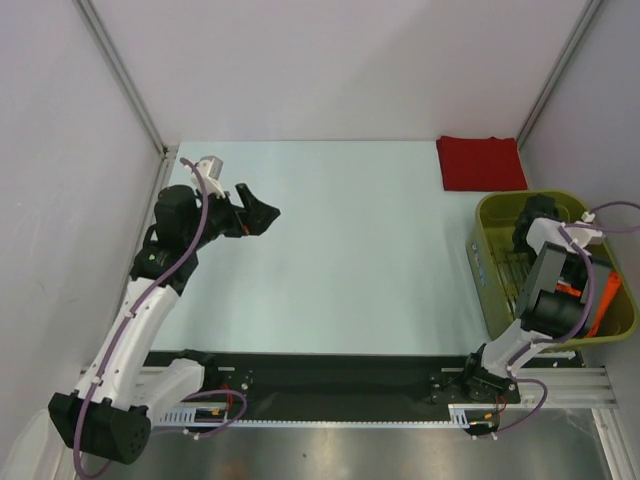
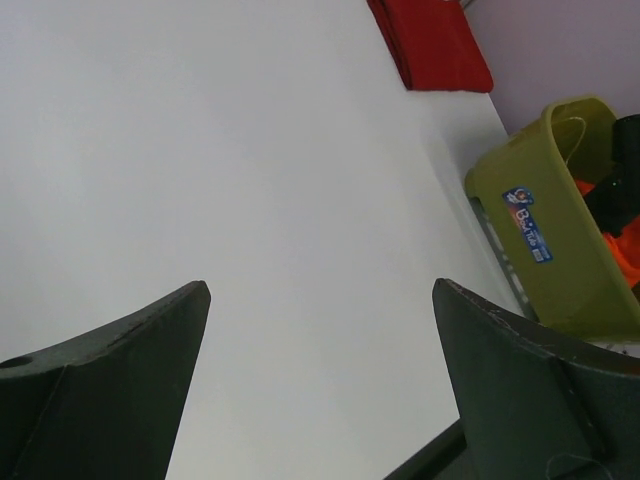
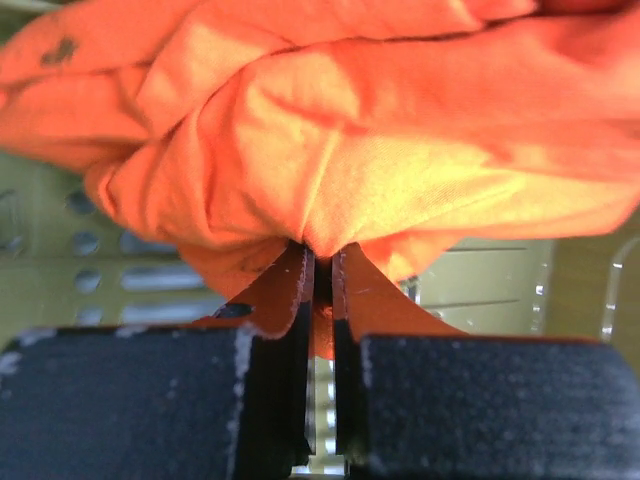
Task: Fold and stack the t-shirts
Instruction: Grab the tshirt from the pile, then move the tshirt to the center of the board
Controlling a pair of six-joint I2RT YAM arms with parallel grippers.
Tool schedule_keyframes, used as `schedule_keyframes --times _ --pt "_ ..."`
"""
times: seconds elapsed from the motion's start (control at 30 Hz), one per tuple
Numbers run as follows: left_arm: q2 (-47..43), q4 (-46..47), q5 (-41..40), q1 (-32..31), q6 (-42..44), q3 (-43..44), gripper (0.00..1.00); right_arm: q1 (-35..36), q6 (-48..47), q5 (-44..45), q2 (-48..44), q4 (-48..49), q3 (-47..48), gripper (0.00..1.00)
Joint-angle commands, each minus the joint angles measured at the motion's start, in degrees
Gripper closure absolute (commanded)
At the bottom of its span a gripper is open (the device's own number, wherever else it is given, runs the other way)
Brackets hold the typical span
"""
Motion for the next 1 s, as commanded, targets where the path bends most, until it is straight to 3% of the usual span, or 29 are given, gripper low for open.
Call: schedule_keyframes --times 0.0,0.17,0.27,0.3,0.4,0.47,0.53,0.63,0.7,0.73,0.77,0.97 --pt "-4.0 -4.9 -2.7 1.2 -4.6 3.2 0.0 2.5 -1.7 4.9 -9.7 -0.1 1.7 1.0" --pt "-5.9 -4.5 6.3 3.7 -11.5 1.3 0.0 11.4 -5.1 1.8 -19.7 -12.0 14.1 1.0" --pt "-6.0 -3.7 11.3 3.8 -15.2 1.0 0.0 15.3 -11.8 -0.8 -27.4 -7.7 20.2 1.0" --pt "-6.2 -2.3 13.3 3.8 -16.5 0.5 0.05 15.8 -11.9 -2.2 -29.4 -5.2 21.7 1.0" --pt "-7.4 5.5 17.4 3.8 -24.9 -3.4 0.08 18.5 -12.4 -14.4 -33.4 -0.4 28.9 1.0" --pt "-8.3 4.9 17.4 4.0 -27.1 -5.7 0.07 21.1 -12.5 -25.7 -34.8 3.3 31.7 1.0" --pt "-9.9 4.7 19.1 4.2 -28.7 -7.2 0.07 27.6 -11.4 -32.2 -34.6 4.4 34.9 1.0" --pt "-12.5 4.5 18.2 4.2 -29.4 -8.8 0.1 44.2 -15.5 -28.7 -33.8 7.1 40.6 1.0" --pt "-15.3 4.4 17.1 4.2 -29.4 -9.0 0.1 54.0 -25.1 -26.4 -33.2 12.1 44.4 1.0" --pt "-16.1 4.6 16.5 4.3 -29.6 -9.0 0.11 62.8 -28.6 -27.5 -32.8 13.5 45.5 1.0" --pt "-17.0 4.5 16.1 4.3 -29.6 -8.7 0.11 65.6 -30.1 -28.6 -32.3 14.4 46.4 1.0" --pt "-20.3 -1.5 10.2 4.4 -24.8 -3.7 0.13 68.9 -19.2 -60.8 -26.1 14.1 46.4 0.94"
